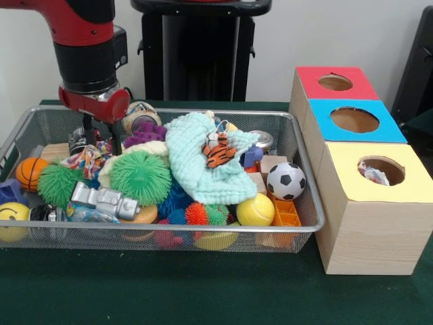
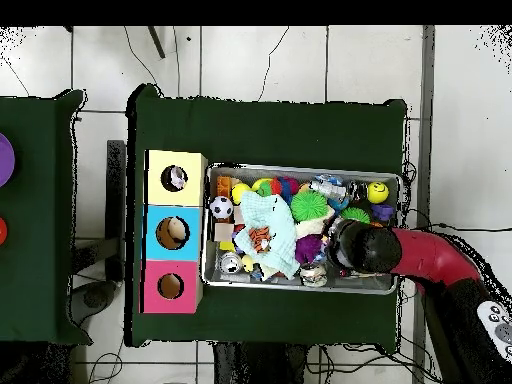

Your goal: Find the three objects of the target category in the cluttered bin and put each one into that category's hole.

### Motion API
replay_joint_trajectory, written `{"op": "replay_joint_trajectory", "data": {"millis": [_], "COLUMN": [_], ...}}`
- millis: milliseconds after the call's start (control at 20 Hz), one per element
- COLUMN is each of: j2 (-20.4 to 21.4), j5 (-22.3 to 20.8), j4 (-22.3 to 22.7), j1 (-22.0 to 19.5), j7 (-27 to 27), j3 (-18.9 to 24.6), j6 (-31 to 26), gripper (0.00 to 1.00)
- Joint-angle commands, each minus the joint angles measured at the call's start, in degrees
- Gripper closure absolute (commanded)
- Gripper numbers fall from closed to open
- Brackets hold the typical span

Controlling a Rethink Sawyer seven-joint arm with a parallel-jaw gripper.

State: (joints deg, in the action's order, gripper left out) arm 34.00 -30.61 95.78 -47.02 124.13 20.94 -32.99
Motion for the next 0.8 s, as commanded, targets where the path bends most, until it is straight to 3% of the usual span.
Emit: {"op": "replay_joint_trajectory", "data": {"millis": [50,250,300,600,800], "j2": [-2.4,-2.36,-2.4,-2.38,2.77], "j5": [-5.96,-7.55,-8.3,-8.32,-5.08], "j4": [-5.62,-6.7,-7.07,-7.01,-3.84], "j1": [-0.28,-0.46,-0.42,-0.86,0.0], "j7": [-9.86,-11.74,-12.06,-14.27,-12.11], "j3": [2.04,2.43,2.76,4.42,4.04], "j6": [1.99,0.87,0.37,-1.52,-5.89], "gripper": [0.0,0.0,1.0,1.0,1.0]}}
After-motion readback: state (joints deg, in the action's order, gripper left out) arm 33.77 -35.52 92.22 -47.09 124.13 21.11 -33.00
